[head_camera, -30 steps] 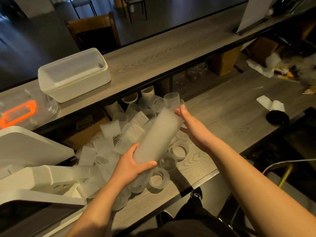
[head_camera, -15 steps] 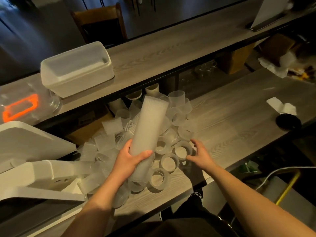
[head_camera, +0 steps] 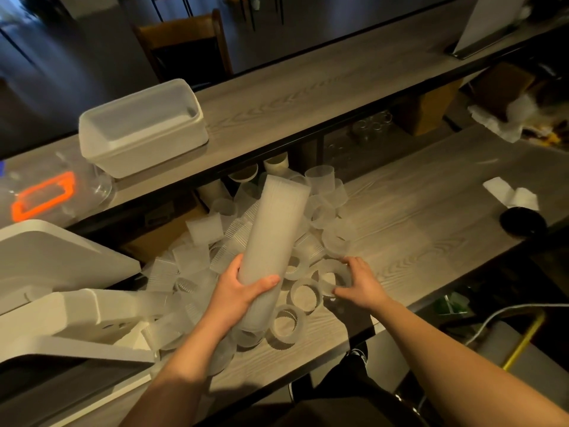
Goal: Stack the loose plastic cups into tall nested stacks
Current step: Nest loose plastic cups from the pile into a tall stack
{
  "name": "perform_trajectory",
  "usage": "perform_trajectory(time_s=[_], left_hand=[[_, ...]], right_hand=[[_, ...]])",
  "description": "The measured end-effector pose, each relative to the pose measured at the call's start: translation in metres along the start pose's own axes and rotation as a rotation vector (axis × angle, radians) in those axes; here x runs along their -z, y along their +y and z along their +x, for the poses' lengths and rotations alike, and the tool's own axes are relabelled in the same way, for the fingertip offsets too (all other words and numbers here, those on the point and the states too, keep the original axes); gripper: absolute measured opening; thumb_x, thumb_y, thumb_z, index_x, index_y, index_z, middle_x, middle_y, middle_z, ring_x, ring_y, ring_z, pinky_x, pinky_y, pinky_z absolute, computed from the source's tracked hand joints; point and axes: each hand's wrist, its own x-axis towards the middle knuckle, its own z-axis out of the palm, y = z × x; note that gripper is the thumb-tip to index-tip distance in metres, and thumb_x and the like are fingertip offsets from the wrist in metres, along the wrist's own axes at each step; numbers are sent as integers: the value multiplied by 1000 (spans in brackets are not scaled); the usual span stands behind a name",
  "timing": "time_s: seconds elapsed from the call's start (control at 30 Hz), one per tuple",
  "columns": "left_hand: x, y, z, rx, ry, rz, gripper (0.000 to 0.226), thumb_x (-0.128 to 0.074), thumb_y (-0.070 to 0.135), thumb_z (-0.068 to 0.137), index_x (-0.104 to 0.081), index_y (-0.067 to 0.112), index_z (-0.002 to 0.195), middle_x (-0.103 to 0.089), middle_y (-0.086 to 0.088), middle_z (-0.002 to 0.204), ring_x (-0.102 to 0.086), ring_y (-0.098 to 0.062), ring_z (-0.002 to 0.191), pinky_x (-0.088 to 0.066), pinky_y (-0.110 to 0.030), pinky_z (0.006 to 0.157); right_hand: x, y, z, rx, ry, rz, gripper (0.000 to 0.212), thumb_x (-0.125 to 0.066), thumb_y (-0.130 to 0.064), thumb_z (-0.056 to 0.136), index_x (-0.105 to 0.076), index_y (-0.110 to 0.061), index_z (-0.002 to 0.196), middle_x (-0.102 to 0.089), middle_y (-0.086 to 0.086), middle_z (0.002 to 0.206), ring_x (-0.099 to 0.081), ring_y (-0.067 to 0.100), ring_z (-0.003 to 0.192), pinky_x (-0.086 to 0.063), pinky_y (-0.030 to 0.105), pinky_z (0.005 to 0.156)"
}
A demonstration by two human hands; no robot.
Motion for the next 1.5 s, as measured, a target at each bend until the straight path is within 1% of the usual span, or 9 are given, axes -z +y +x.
perform_trajectory(time_s=[0.2,0.47,0.77,0.9,1.1,1.2,1.33,1.4,1.5], left_hand=[[1,2,-4,-21,-9,39,88,-77,68,46,-52,34,123,-63,9,115,-64,-9,99,-52,-25,71],[0,6,-4,-130,-12,167,91,-78,70,48,-52,34,127,-59,15,114,-60,-5,100,-54,-28,74],[1,8,-8,-234,-17,311,90,-75,74,49,-48,40,128,-53,21,115,-54,0,101,-52,-26,74],[1,5,-7,-249,-25,373,86,-81,68,53,-49,42,129,-53,24,114,-54,1,101,-50,-25,75],[0,3,-7,-231,-28,374,93,-78,73,49,-48,42,131,-52,25,116,-53,2,102,-54,-31,80],[2,2,-7,-223,-48,361,90,-77,74,48,-48,42,127,-53,23,115,-55,0,101,-56,-32,79],[7,-3,-10,-165,-62,313,93,-81,73,46,-51,38,127,-58,17,115,-60,-5,99,-57,-31,78],[6,-4,-10,-139,-48,260,90,-81,71,46,-52,37,125,-60,16,113,-61,-6,99,-57,-32,77],[3,-1,-9,-106,-18,187,87,-80,70,47,-53,36,122,-61,12,112,-62,-10,98,-57,-31,73]], right_hand=[[22,-5,-9,-100,170,440,68,-85,-22,75,-46,-18,131,-59,2,124,-57,16,113,-48,30,94],[100,-67,-23,55,372,690,50,-71,-26,89,-52,-23,135,-54,1,136,-51,13,119,-46,35,103],[159,-128,-40,276,350,723,78,-64,-56,70,-49,-29,141,-53,-5,138,-51,13,127,-46,34,103],[159,-137,-40,306,282,553,68,-66,-49,80,-49,-27,142,-52,-7,140,-48,9,129,-45,38,107],[141,-145,-41,278,180,491,58,-60,-50,88,-51,-28,140,-53,-9,137,-48,4,126,-42,26,102],[125,-146,-44,235,117,502,45,-35,-54,102,-50,-29,137,-48,-9,137,-44,0,123,-32,20,103],[116,-139,-40,139,109,630,83,-17,-81,85,-46,-33,146,-40,-5,155,-34,9,141,-24,35,118],[113,-134,-34,84,190,688,76,-20,-74,90,-47,-30,146,-46,-4,150,-40,9,138,-28,39,119],[107,-118,-24,21,279,699,45,-29,-54,104,-54,-28,130,-57,-9,131,-53,-2,110,-40,28,104]])
